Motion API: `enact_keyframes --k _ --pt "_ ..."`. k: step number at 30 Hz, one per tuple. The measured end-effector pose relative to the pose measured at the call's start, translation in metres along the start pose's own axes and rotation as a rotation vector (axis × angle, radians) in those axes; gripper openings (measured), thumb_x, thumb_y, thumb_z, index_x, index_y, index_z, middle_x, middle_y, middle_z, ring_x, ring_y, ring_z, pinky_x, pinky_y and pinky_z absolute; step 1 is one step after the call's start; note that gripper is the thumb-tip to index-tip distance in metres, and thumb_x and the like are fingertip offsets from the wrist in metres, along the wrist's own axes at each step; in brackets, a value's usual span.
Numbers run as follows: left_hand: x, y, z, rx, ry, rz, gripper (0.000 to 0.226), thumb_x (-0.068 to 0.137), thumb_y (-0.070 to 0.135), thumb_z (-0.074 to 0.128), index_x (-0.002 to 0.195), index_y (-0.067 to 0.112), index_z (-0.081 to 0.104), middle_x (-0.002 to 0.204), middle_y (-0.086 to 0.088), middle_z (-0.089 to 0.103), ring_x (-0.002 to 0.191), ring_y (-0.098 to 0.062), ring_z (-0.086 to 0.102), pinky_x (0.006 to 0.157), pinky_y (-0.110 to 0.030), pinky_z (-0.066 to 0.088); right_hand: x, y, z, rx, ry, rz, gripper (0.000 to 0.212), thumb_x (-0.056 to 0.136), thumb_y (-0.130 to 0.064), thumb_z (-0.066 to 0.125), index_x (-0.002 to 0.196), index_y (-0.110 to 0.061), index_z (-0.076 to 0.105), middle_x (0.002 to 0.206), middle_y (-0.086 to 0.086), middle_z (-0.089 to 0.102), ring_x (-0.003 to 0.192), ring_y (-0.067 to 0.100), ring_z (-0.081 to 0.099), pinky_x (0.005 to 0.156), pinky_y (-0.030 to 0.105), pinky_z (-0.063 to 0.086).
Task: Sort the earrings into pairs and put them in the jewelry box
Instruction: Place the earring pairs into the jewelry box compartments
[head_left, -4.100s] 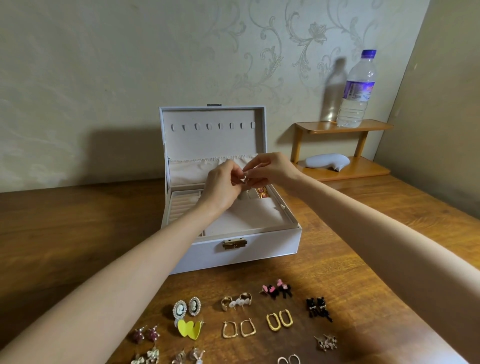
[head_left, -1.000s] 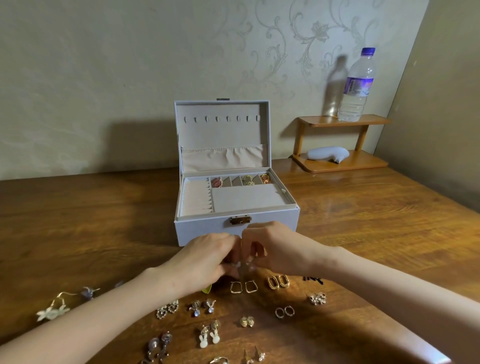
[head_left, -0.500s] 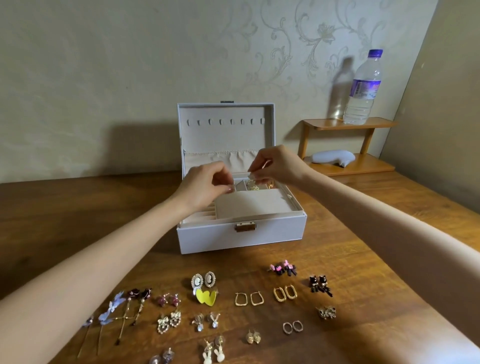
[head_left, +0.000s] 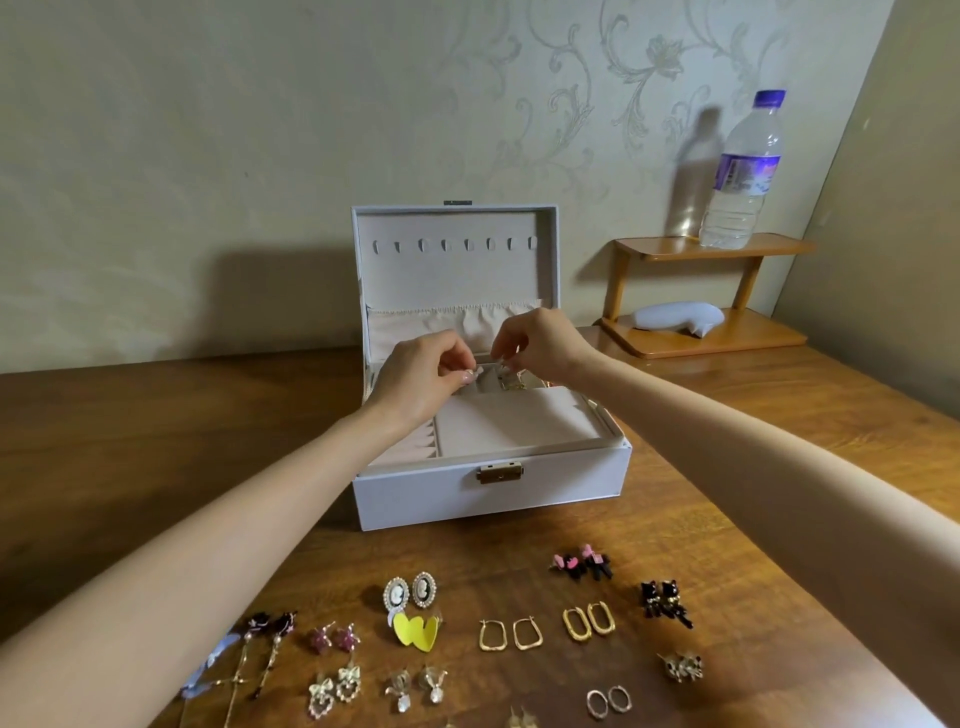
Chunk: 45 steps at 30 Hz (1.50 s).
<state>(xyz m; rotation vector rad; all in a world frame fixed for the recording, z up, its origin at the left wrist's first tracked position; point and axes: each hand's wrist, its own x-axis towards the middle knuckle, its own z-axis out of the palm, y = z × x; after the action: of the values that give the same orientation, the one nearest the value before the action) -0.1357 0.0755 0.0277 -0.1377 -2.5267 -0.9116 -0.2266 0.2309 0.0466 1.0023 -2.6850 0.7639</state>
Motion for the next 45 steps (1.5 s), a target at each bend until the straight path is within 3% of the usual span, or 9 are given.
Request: enact_keyframes --k 4,10,13,16,18,22,26,30,45 --pt "0.0 -0.002 0.003 0.004 0.03 0.01 0.006 0.083 0.011 0.066 0.084 0.017 0.064 0.085 0.001 0.066 0.081 -0.014 0.062 0.076 -0.031 0.051 0.001 0.003 0.005 0.022 0.019 -0.011 0.027 0.072 0.013 0.062 0.089 -0.006 0.073 0.075 0.003 0.062 0.066 0.011 0.054 0.055 0.004 0.037" --pt "0.0 -0.004 0.004 0.011 0.068 0.004 0.007 0.082 0.013 0.067 0.084 0.018 0.063 0.084 0.004 0.065 0.08 -0.013 0.061 0.074 -0.029 0.051 0.001 0.004 0.013 0.025 0.028 -0.042 0.028 0.073 0.014 0.06 0.086 -0.007 0.073 0.077 0.006 0.065 0.067 0.012 0.054 0.062 0.017 0.043" --pt "-0.001 -0.002 0.002 0.02 0.094 0.013 0.007 0.083 0.014 0.067 0.088 0.018 0.063 0.084 0.004 0.064 0.079 -0.012 0.06 0.071 -0.024 0.049 0.001 0.005 0.011 0.055 0.025 -0.02 0.029 0.073 0.016 0.059 0.087 -0.005 0.073 0.078 0.008 0.067 0.063 0.009 0.055 0.059 0.012 0.045" --pt "-0.001 0.001 0.001 0.018 0.12 0.02 0.011 0.085 0.013 0.064 0.095 0.016 0.062 0.087 0.001 0.062 0.076 -0.012 0.058 0.07 -0.023 0.049 0.002 0.003 0.004 0.184 0.012 0.017 0.026 0.07 0.015 0.067 0.087 -0.004 0.072 0.075 0.007 0.066 0.059 0.003 0.056 0.055 0.005 0.042" --pt "0.0 0.004 0.0 0.015 0.124 0.018 0.01 0.086 0.012 0.063 0.095 0.014 0.064 0.09 -0.001 0.063 0.075 -0.012 0.059 0.071 -0.023 0.049 0.001 0.002 -0.001 0.296 0.0 0.023 0.024 0.068 0.009 0.072 0.087 -0.005 0.071 0.077 0.008 0.067 0.064 0.009 0.06 0.064 0.014 0.05" --pt "0.002 0.007 0.002 0.017 0.089 -0.022 0.013 0.086 0.012 0.063 0.099 0.012 0.067 0.086 -0.001 0.061 0.072 -0.009 0.053 0.068 -0.019 0.041 -0.006 -0.002 -0.01 0.633 -0.074 0.051 0.021 0.075 0.015 0.064 0.082 -0.005 0.065 0.073 0.013 0.063 0.057 0.011 0.063 0.059 0.019 0.054" --pt "0.001 0.009 0.006 0.04 0.053 -0.03 0.021 0.086 0.011 0.062 0.107 0.012 0.067 0.084 -0.001 0.057 0.071 -0.011 0.048 0.07 -0.019 0.037 -0.012 -0.005 -0.012 0.764 -0.107 0.102 0.02 0.08 0.016 0.057 0.087 -0.001 0.063 0.073 0.015 0.061 0.056 0.014 0.067 0.059 0.023 0.057" --pt "-0.003 0.009 0.009 0.055 0.058 -0.008 0.027 0.086 0.011 0.061 0.113 0.016 0.064 0.091 -0.005 0.057 0.075 -0.014 0.049 0.072 -0.022 0.038 -0.015 -0.004 -0.012 0.818 -0.131 0.132 0.019 0.082 0.015 0.055 0.09 0.0 0.063 0.077 0.017 0.062 0.061 0.019 0.069 0.069 0.031 0.059" --pt "-0.003 0.022 0.005 0.101 -0.002 0.06 0.041 0.087 0.01 0.059 0.127 0.013 0.055 0.09 -0.003 0.057 0.078 -0.015 0.051 0.073 -0.022 0.038 -0.021 -0.008 -0.015 0.901 -0.093 0.161 0.015 0.082 0.015 0.057 0.083 0.0 0.061 0.074 0.015 0.064 0.058 0.019 0.069 0.064 0.027 0.059"
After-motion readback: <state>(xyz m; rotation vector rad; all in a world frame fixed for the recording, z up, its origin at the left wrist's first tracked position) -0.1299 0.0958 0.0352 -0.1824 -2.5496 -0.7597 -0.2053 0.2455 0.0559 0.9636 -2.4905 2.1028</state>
